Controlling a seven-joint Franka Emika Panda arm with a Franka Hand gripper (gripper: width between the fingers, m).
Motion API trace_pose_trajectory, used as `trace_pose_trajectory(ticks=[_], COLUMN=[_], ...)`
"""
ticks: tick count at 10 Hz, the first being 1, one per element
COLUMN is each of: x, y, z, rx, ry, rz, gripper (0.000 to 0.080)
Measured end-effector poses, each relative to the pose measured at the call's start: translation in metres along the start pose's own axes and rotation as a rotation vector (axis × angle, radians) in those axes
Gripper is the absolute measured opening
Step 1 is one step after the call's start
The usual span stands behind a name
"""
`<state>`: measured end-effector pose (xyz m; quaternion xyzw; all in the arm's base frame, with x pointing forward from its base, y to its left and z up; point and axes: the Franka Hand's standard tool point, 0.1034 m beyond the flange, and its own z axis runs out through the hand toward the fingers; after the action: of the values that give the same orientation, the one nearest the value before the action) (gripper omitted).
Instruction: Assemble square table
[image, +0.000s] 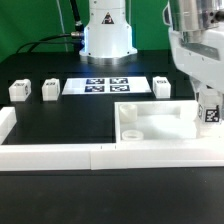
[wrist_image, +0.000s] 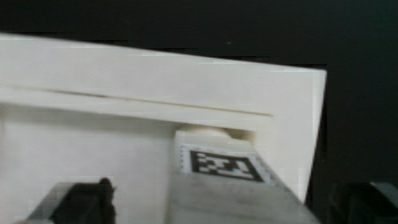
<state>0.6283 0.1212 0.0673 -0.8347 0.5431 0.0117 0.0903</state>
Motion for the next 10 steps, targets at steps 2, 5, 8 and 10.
trace_pose_trajectory(ticks=[2,5,8,10], x=[-0.0005,0.0008,0.0051,0.0057], y=[0.0001,-0.0001,-0.0048,-0.0048], z=[0.0002,-0.0008,-0.0040,-0.0029], rx=[-0.004,-0.019,-0.036,-0.031], ry=[0.003,0.012,0.049,0.064], rz=[-0.166,-0.507,-0.980,-0.990], gripper=[0.0643,0.0649,0.0649,0.0649])
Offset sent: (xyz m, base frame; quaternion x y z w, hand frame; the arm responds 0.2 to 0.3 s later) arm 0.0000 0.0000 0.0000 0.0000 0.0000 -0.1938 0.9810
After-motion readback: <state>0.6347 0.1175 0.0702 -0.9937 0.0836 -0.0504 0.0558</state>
